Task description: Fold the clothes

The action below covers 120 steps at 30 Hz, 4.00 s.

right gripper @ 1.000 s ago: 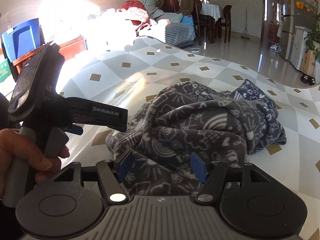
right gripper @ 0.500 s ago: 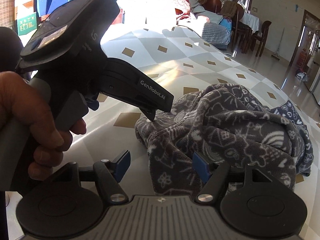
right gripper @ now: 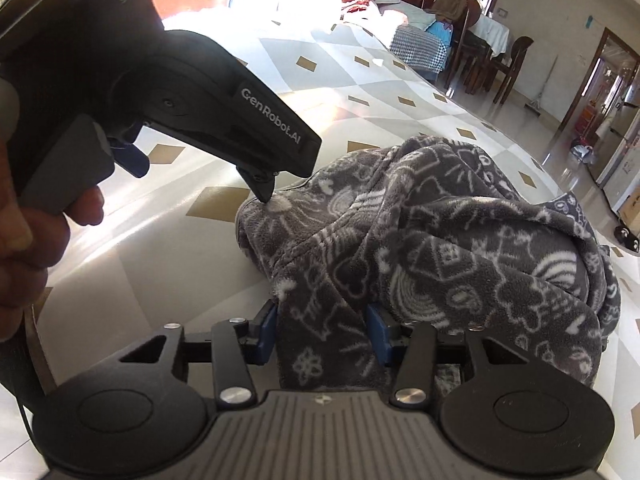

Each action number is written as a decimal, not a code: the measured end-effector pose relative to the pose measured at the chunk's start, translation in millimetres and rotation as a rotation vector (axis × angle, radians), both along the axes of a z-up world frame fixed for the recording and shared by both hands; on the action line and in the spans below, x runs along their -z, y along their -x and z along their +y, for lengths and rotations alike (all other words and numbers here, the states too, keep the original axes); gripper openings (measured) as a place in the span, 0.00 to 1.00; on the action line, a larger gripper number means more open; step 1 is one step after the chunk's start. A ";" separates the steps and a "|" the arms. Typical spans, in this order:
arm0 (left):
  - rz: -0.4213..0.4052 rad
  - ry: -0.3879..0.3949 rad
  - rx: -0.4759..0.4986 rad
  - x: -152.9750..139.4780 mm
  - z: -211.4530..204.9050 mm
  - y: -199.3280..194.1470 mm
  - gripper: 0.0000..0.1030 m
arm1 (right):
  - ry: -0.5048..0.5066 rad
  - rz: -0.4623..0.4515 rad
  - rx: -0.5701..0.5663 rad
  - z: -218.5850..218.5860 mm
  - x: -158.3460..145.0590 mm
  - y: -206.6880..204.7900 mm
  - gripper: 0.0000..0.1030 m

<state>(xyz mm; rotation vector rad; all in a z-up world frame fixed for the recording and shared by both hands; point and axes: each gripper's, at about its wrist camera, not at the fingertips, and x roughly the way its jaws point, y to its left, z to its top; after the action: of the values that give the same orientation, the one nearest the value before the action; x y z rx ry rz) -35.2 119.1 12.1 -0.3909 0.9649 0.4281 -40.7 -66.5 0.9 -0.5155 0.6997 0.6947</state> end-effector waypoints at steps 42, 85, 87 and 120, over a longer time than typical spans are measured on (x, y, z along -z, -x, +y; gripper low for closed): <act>-0.037 -0.030 0.064 -1.6 -24.1 -4.4 1.00 | -0.282 0.067 0.087 -61.4 -48.0 0.3 0.51; -0.107 -0.038 0.101 -13.9 -20.5 3.2 1.00 | -0.407 -0.133 0.288 -83.1 -86.8 -19.9 0.11; -0.108 -0.041 0.140 -13.7 -27.7 4.4 1.00 | -0.449 -0.153 0.337 -100.3 -99.2 -20.8 0.11; -0.139 0.001 0.353 -35.6 -97.6 -8.3 1.00 | -0.549 -0.212 0.887 -241.9 -138.4 -0.4 0.52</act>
<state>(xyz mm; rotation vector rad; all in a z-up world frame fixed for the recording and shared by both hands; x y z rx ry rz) -26.9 21.5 47.7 -0.2405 0.8765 0.0780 -40.3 -308.4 139.3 0.2400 0.4398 -0.0260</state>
